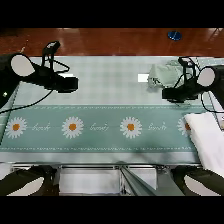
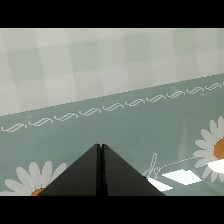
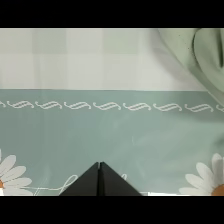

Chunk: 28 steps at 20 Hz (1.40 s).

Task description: Fold the shirts.

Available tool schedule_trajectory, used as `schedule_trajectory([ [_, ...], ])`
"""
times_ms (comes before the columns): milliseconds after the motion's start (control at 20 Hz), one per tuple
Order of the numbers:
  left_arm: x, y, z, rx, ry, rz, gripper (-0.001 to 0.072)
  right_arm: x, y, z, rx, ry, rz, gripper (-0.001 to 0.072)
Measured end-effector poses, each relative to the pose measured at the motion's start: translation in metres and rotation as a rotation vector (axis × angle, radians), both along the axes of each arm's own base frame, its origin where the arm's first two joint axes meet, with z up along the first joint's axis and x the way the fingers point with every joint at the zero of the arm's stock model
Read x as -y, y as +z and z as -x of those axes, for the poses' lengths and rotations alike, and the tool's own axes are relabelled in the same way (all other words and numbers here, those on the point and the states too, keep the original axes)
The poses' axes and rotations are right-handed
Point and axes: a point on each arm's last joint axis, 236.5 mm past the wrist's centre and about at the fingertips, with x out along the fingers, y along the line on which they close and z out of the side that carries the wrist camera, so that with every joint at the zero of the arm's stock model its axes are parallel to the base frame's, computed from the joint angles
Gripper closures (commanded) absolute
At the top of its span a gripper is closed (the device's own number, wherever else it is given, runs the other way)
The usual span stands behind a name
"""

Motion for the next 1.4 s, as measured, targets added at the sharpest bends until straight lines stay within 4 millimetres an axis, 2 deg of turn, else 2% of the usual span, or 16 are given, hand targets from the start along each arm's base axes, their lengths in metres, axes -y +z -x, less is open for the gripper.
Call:
schedule_trajectory([
  [700,0.0,0.0,0.0,0.001,0.0,0.0,0.0688,0.0,0.0,0.0,0.001,0.0,-0.001,0.0691],
  [800,0.001,0.003,-0.01,0.038,0.01,0.009,0.0676,-0.001,0.001,-0.004,0.019,-0.001,-0.004,0.069],
  [850,0.002,0.004,-0.016,0.062,0.016,0.013,0.0547,-0.001,0.003,-0.011,0.047,-0.002,-0.004,0.0611],
  [900,0.002,0.005,-0.023,0.087,0.022,0.014,0.0265,0.001,0.005,-0.02,0.088,-0.001,0.005,0.0366],
  [950,0.0,0.005,-0.032,0.117,0.031,0.01,0.0197,0.005,0.009,-0.032,0.138,0.002,0.024,0.0299],
  [1100,-0.01,-0.002,-0.052,0.175,0.045,-0.039,0.0198,0.031,0.021,-0.08,0.325,-0.019,0.129,0.0301],
  [1200,-0.019,-0.006,-0.061,0.194,0.055,-0.069,0.0198,0.06,0.029,-0.112,0.419,-0.101,0.177,0.0301],
  [1300,-0.028,-0.008,-0.068,0.209,0.069,-0.086,0.0198,0.09,0.029,-0.141,0.46,-0.184,0.189,0.0302],
  [1400,-0.035,-0.01,-0.072,0.214,0.081,-0.098,0.0199,0.114,0.019,-0.164,0.451,-0.243,0.184,0.0302],
])
